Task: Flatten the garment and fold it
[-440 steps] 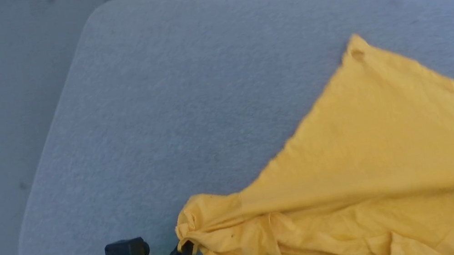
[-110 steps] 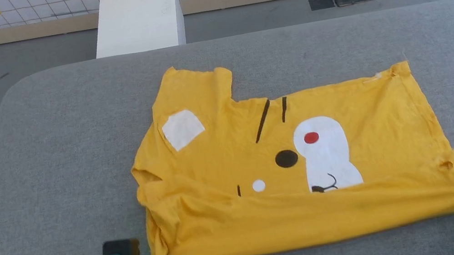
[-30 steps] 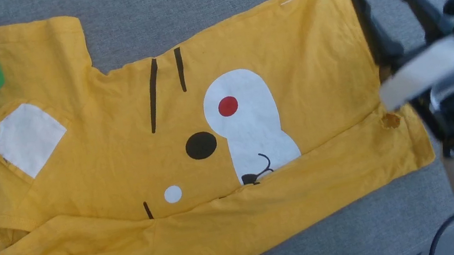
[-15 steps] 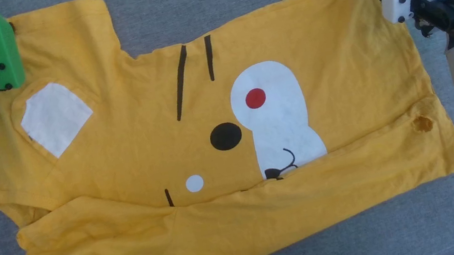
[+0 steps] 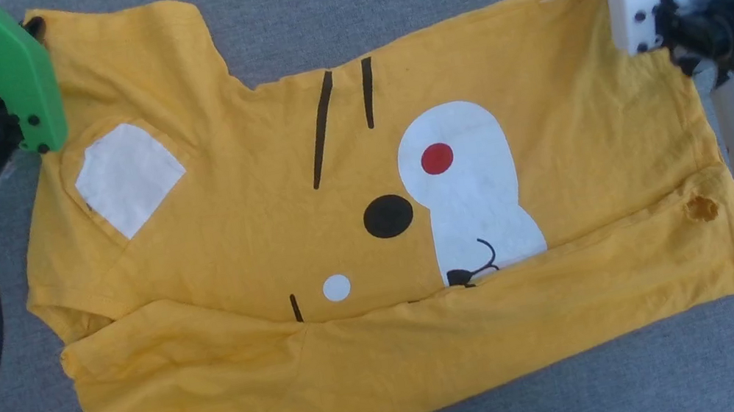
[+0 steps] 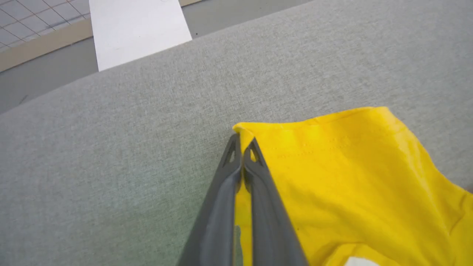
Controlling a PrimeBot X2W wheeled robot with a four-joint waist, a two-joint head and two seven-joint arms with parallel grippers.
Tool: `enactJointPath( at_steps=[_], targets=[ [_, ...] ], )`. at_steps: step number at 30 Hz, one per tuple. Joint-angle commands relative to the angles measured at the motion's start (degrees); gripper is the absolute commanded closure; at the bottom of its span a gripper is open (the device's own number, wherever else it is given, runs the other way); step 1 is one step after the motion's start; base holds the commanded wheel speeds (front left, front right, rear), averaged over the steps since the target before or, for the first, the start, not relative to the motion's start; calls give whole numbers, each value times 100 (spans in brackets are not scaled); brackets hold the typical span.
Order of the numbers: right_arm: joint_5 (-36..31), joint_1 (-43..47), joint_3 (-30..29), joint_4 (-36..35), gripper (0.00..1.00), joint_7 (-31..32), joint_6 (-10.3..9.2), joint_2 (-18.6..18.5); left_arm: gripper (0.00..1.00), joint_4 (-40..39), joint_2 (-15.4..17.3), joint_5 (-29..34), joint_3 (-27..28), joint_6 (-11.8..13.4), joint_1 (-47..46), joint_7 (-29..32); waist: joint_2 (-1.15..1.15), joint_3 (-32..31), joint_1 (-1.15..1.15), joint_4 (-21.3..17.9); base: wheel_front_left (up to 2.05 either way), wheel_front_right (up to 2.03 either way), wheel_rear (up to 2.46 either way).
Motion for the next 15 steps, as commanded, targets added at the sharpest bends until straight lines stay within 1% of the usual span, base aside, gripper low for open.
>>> enactJointPath(
  at_steps=[1, 3, 7, 11, 15],
  targets=[
    [133, 208, 143, -91, 100, -263, -8, -75, 100, -43, 16, 123, -10, -63, 141, -345, 0, -223, -1, 71, 0, 0, 0],
    [328, 424, 354, -213, 100, -650, -8, -223, 100, -138, 18, 267, -2, -92, 286, -875, 0, -387, -1, 118, 0, 0, 0],
    [742, 929, 767, -438, 100, -1520, -8, -548, 100, -392, -57, 285, 70, -153, 827, -1855, 0, -781, -1, 241, 0, 0, 0],
    [1089, 1530, 1092, -634, 100, -2294, -8, -899, 100, -788, -67, 164, 105, -118, 1558, -2446, 0, -1193, -1, 390, 0, 0, 0],
    [1360, 2064, 1263, -784, 100, -2960, -8, -1167, 100, -1272, 14, -73, 171, 22, 2378, -2762, 0, -1558, -1, 504, 0, 0, 0]
  ],
)
